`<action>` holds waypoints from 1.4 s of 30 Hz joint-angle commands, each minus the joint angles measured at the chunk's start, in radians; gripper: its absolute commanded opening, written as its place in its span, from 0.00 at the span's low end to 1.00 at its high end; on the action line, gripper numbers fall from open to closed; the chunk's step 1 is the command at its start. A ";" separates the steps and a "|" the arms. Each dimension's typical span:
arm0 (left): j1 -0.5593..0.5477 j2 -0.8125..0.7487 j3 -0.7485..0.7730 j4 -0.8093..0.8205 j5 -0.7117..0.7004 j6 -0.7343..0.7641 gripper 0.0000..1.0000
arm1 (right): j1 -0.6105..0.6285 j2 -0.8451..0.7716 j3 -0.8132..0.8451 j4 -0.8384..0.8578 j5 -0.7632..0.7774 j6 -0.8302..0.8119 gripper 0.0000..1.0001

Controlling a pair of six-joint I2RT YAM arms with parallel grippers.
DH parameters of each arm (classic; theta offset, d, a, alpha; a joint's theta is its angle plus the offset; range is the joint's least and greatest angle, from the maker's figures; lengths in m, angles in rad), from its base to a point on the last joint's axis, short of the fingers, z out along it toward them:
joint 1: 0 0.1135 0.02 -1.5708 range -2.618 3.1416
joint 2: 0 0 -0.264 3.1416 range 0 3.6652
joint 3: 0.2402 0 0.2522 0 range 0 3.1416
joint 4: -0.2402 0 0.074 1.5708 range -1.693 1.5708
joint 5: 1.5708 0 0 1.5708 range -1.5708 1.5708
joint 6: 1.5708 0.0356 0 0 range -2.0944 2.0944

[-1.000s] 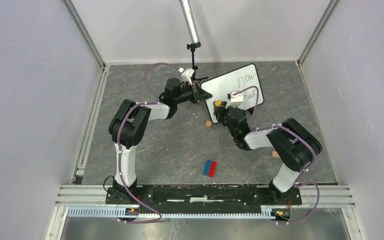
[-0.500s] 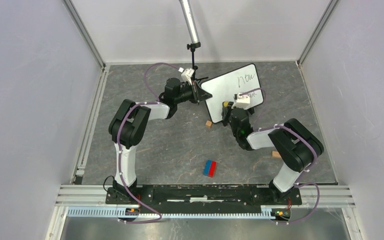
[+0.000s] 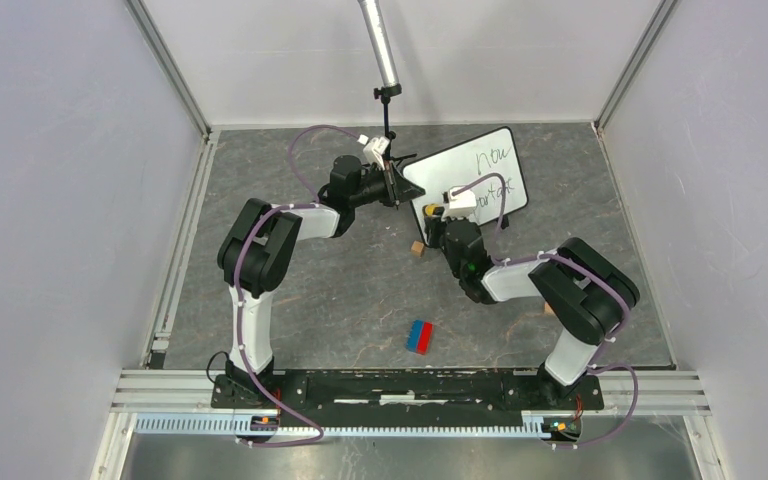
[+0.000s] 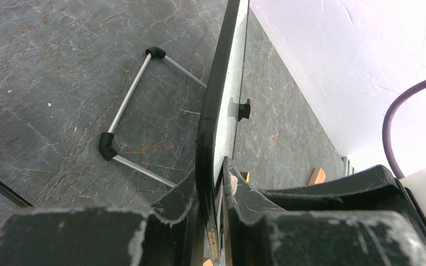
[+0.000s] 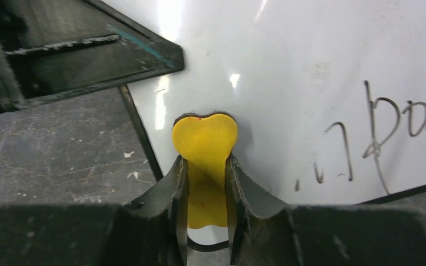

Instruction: Erase the whiteboard

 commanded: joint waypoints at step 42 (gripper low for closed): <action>-0.007 0.014 0.029 -0.037 0.000 0.038 0.18 | -0.127 -0.093 0.057 -0.280 -0.319 -0.097 0.33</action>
